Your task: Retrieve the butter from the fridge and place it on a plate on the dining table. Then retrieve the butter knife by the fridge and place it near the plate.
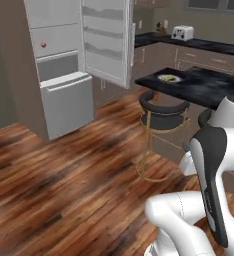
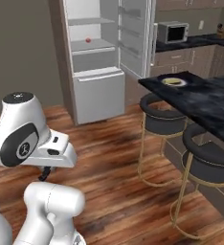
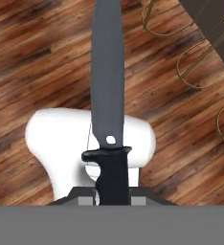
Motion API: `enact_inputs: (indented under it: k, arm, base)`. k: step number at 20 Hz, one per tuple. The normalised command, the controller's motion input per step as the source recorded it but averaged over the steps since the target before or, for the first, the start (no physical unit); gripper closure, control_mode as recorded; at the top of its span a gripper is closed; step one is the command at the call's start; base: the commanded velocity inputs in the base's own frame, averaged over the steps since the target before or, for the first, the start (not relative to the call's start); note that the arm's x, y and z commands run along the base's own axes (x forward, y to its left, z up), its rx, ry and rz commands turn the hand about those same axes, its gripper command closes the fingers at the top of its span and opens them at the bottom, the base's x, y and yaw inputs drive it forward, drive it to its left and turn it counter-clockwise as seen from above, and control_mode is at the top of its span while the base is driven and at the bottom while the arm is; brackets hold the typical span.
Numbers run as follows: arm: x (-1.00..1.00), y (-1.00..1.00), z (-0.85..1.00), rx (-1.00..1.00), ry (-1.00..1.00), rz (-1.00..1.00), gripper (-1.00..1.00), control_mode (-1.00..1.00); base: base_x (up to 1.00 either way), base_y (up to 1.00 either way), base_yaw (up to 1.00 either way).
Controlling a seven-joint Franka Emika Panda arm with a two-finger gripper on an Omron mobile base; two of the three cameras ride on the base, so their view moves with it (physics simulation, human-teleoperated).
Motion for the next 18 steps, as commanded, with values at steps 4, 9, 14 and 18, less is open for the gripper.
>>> enact_inputs:
  k: [4, 9, 14, 18]
  arm:
    - [0.0, 0.0, 0.0, 0.0, 0.0, 0.0, 1.0, 1.0]
    - [0.0, 0.0, 0.0, 0.0, 0.0, 0.0, 1.0, 1.0]
    - [0.0, 0.0, 0.0, 0.0, 0.0, 0.0, 1.0, 1.0]
    - [0.0, 0.0, 0.0, 0.0, 0.0, 0.0, 1.0, 1.0]
  base:
    - [0.82, 0.29, -0.57]
    - [0.94, 0.3, -0.6]
    - [0.95, 0.43, -0.59]
    - [0.95, 0.48, -0.6]
